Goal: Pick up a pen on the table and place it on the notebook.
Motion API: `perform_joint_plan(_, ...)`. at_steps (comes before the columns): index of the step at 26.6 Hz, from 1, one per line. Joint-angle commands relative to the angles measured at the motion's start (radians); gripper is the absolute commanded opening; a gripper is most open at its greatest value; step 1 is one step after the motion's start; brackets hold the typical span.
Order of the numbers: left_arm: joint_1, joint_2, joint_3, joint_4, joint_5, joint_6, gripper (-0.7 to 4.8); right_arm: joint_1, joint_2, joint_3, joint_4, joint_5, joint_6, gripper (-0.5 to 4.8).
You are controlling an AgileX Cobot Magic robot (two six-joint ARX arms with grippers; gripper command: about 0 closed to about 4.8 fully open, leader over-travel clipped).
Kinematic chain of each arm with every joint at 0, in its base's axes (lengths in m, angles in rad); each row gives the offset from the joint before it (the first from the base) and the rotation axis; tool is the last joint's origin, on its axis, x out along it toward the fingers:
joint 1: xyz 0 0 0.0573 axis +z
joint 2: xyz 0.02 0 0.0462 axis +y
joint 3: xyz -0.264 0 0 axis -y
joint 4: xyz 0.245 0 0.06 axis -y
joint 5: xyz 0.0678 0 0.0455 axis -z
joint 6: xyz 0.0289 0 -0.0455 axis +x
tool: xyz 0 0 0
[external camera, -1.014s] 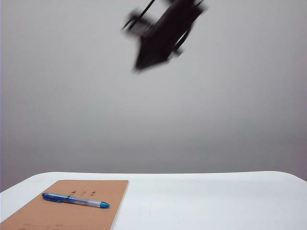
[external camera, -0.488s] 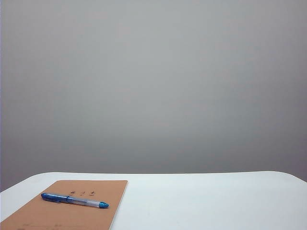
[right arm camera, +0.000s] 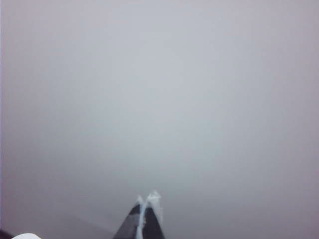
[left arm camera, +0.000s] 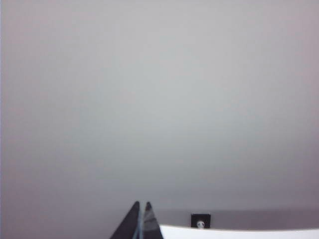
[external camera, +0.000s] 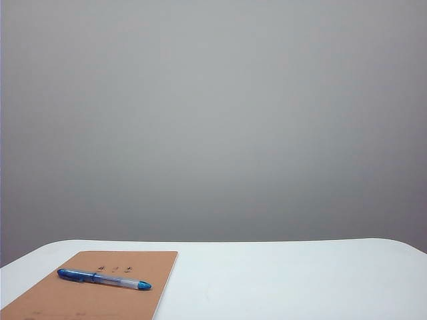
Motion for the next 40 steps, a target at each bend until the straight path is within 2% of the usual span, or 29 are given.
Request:
perform_joint_plan(1, 0.001, -0.039, -0.076, 0.01, 0.011, -0.056, -0.06, -0.036, -0.084, -0.182, 0.082, 0.001, 0.072, -0.09)
perform_joint_plan(9, 0.001, -0.07, -0.253, 0.085, 0.044, -0.181, -0.05, -0.068, -0.255, -0.613, 0.393, 0.006, 0.208, -0.09)
perform_joint_plan(14, 0.001, -0.076, -0.357, 0.166, 0.042, -0.19, -0.05, -0.068, -0.31, -0.772, 0.487, 0.028, 0.232, -0.09)
perform_joint_plan(16, 0.001, -0.09, -0.402, 0.208, 0.043, -0.225, -0.05, -0.068, -0.359, -0.835, 0.507, 0.028, 0.232, -0.09)
perform_joint_plan(20, 0.001, -0.159, -0.439, 0.206, 0.042, -0.2, -0.05, -0.068, -0.529, -0.882, 0.462, 0.067, 0.223, -0.09)
perform_joint_plan(23, 0.001, -0.168, -0.444, 0.17, 0.043, -0.187, -0.05, -0.068, -0.692, -0.884, 0.295, 0.116, 0.187, -0.09)
perform_joint_plan(30, 0.001, -0.168, -0.497, 0.202, 0.023, -0.133, -0.05, -0.068, -0.679, -0.927, 0.205, 0.126, 0.145, -0.09)
perform_joint_plan(38, 0.001, -0.168, -0.627, 0.306, 0.028, -0.146, -0.06, -0.068, -0.682, -0.958, 0.07, 0.168, 0.056, -0.09)
perform_joint_plan(40, 0.001, -0.168, -0.627, 0.305, 0.036, -0.108, -0.06, -0.068, -0.681, -0.958, 0.063, 0.167, 0.056, -0.09)
